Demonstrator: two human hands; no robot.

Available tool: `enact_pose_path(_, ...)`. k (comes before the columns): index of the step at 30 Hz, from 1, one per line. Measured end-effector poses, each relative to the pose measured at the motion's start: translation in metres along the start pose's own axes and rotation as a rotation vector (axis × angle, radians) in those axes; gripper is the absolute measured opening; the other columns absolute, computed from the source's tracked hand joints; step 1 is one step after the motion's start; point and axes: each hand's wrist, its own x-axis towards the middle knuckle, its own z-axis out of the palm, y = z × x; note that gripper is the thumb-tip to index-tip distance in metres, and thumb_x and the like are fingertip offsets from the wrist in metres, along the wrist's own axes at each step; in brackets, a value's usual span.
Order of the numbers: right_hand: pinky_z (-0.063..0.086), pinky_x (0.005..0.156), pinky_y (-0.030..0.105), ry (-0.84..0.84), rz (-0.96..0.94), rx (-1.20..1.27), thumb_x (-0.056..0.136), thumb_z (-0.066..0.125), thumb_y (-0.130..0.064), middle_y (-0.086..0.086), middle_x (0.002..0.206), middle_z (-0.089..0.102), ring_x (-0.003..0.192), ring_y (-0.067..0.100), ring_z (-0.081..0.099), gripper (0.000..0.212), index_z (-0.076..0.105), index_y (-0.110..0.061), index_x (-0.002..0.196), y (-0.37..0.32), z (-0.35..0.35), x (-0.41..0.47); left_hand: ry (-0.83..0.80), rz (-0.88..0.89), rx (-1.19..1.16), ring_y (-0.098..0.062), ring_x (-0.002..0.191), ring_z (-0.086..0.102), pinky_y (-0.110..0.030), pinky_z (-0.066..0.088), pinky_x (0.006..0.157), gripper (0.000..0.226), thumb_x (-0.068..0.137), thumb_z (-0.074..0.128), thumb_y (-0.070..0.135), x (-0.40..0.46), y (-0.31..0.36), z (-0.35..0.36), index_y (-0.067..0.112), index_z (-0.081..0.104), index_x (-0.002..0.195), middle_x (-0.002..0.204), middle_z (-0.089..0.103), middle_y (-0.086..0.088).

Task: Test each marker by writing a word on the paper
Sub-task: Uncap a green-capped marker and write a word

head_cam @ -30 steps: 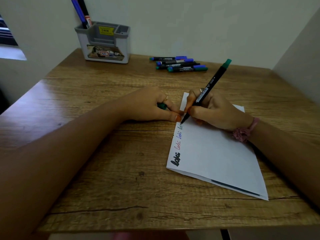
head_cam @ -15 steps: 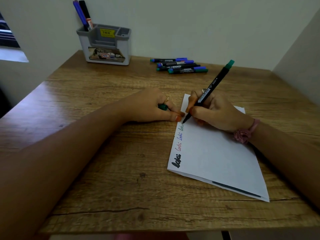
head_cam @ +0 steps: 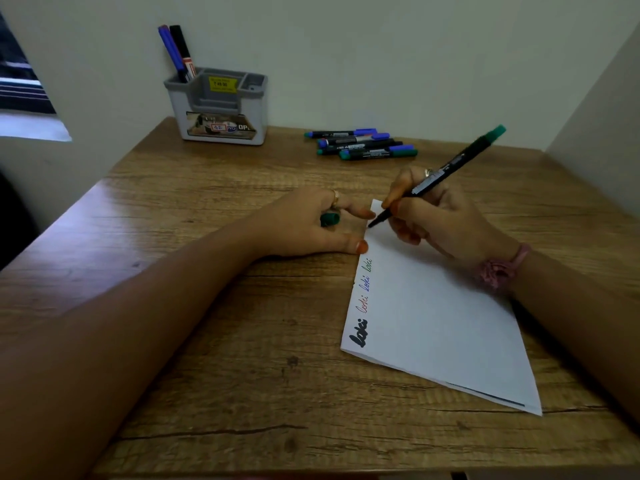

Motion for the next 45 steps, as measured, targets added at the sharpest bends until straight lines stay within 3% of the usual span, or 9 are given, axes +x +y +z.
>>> enact_pose_path(6,0.049,0.059,0.024,-0.059,-0.039,0.018,0.078,0.048,-0.027,0.01,0.073,0.067,0.068,0.02,0.063,0.028,0.066,-0.009,0.09,-0.006,0.004,-0.003,0.1,0.008,-0.177,0.002,0.101,0.054,-0.02,0.043,0.085,0.043,0.074,0.072,0.039,-0.004,0.006,-0.001,0.038,0.055,0.114,0.107,0.058,0.02)
enact_pose_path(14,0.05,0.053,0.025,0.026,-0.119,0.022,0.076,0.055,-0.022,0.005,0.068,0.069,0.064,0.017,0.067,0.018,0.049,-0.006,0.082,-0.013,0.008,-0.002,0.102,0.031,-0.17,0.002,0.105,0.054,-0.019,0.044,0.089,0.047,0.076,0.072,0.037,-0.005,0.007,-0.001,0.031,0.056,0.12,0.113,0.059,0.02)
enact_pose_path(19,0.051,0.054,0.018,-0.016,-0.126,-0.21,0.084,0.062,-0.006,-0.004,0.07,0.072,0.061,0.006,0.066,0.003,0.061,-0.008,0.082,-0.02,0.009,-0.007,0.086,0.089,-0.048,0.021,0.081,0.049,0.0,0.036,0.066,0.03,0.079,0.069,0.038,-0.01,0.013,-0.004,0.048,0.054,0.103,0.082,0.051,0.035)
enact_pose_path(22,0.051,0.051,0.016,0.006,-0.159,-0.276,0.077,0.069,-0.012,-0.002,0.075,0.073,0.057,0.009,0.067,0.016,0.069,-0.013,0.093,-0.023,0.009,-0.008,0.079,0.101,-0.034,0.004,0.071,0.056,-0.012,0.043,0.059,0.028,0.083,0.065,0.036,-0.011,0.014,-0.006,0.044,0.053,0.107,0.078,0.06,0.014)
enact_pose_path(25,0.052,0.056,0.017,-0.003,-0.129,-0.267,0.076,0.068,-0.013,-0.003,0.08,0.074,0.056,0.008,0.065,0.023,0.069,-0.011,0.099,-0.017,0.008,-0.009,0.041,0.143,-0.083,-0.003,0.082,0.057,-0.018,0.047,0.07,0.028,0.086,0.062,0.028,-0.012,0.016,-0.006,0.04,0.049,0.107,0.094,0.062,0.008)
enact_pose_path(31,0.05,0.069,0.023,0.006,-0.031,0.085,0.082,0.043,-0.017,0.011,0.084,0.072,0.076,0.019,0.066,0.037,0.071,-0.015,0.105,-0.013,-0.005,-0.005,0.178,0.046,-0.717,-0.006,0.067,0.057,-0.016,0.049,0.062,0.029,0.087,0.056,0.002,-0.011,0.011,-0.014,0.014,0.057,0.113,0.085,0.061,0.001)
enact_pose_path(35,0.051,0.062,0.023,0.131,-0.118,0.088,0.074,0.071,-0.039,0.008,0.086,0.074,0.072,0.02,0.069,0.035,0.057,-0.014,0.094,-0.014,-0.004,-0.004,0.332,-0.022,-1.208,-0.009,0.07,0.066,-0.018,0.055,0.065,0.038,0.071,0.066,0.006,-0.006,0.012,-0.016,0.005,0.059,0.108,0.084,0.069,-0.004)
enact_pose_path(38,0.05,0.056,0.017,0.282,-0.171,-0.043,0.073,0.068,-0.027,0.003,0.083,0.075,0.067,0.016,0.07,0.024,0.059,-0.01,0.086,-0.015,-0.001,-0.003,0.439,-0.113,-1.494,-0.012,0.079,0.07,-0.022,0.058,0.072,0.039,0.065,0.068,0.008,-0.004,0.013,-0.012,0.008,0.061,0.103,0.091,0.071,-0.007)
enact_pose_path(45,0.044,0.052,0.008,0.3,-0.132,-0.199,0.083,0.061,-0.012,-0.001,0.074,0.072,0.06,0.002,0.065,0.004,0.064,-0.013,0.086,-0.006,0.006,-0.004,0.542,-0.111,-1.64,-0.013,0.086,0.071,-0.027,0.056,0.08,0.036,0.069,0.064,0.003,-0.003,0.019,0.0,0.009,0.057,0.105,0.09,0.073,-0.004)
